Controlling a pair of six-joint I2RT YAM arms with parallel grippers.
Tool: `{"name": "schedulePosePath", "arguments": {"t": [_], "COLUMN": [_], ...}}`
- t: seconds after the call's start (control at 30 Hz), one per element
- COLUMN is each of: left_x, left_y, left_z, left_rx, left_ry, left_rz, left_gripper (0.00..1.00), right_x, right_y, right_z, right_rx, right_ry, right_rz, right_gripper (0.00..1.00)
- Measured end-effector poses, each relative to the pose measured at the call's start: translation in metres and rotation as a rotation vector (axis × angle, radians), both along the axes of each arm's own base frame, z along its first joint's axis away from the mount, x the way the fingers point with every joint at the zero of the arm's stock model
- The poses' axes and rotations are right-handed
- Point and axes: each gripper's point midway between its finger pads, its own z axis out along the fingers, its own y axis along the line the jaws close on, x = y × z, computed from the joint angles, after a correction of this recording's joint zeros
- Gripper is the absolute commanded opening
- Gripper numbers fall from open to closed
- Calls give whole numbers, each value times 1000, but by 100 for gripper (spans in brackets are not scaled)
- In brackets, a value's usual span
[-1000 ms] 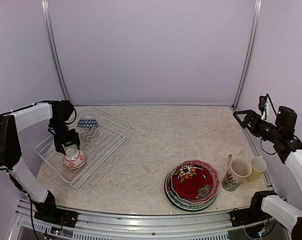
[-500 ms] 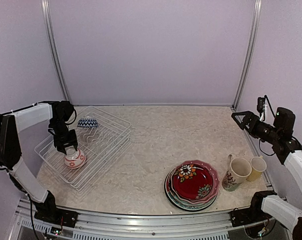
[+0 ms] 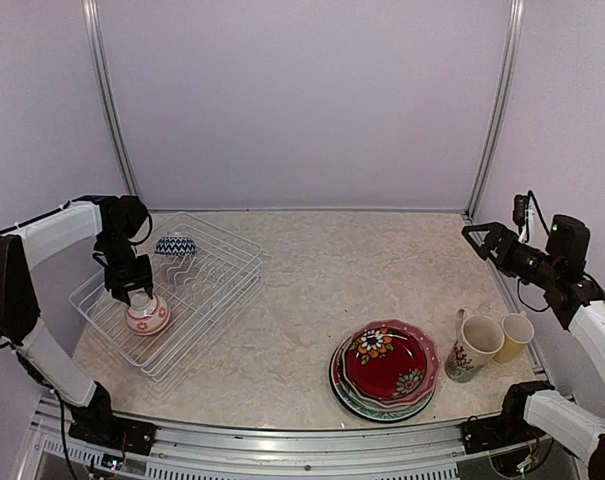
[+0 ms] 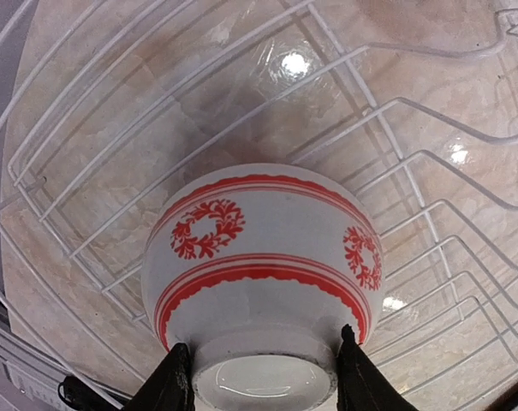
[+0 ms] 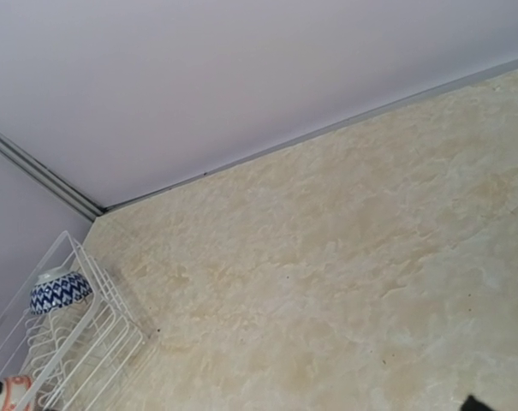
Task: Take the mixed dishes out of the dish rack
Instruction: Grab the bowl from the dish rack, then pass from the left arm to the right
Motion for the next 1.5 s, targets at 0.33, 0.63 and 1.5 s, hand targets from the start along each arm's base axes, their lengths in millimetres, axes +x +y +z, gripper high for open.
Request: {"name": "schedulePosePath", "arguments": {"t": [0.33,0.63,1.5], "left_x": [4,6,24], "left_y": [-13,-56,-263], "left_z": [70,137,172], "left_rx": [-87,-265,-807], "left_ry": [-170,-340,-427], "left_rz": [-12,-87,-411], "left_gripper": [27,26,20], "right_x": [0,8,-5], "right_y": [21,98,343], "right_z": [-6,-22,-2], "right_rx": [4,-4,438], "right_ry": [25,90,135], "right_rz": [46,207,806], "right_gripper": [100,100,90]}}
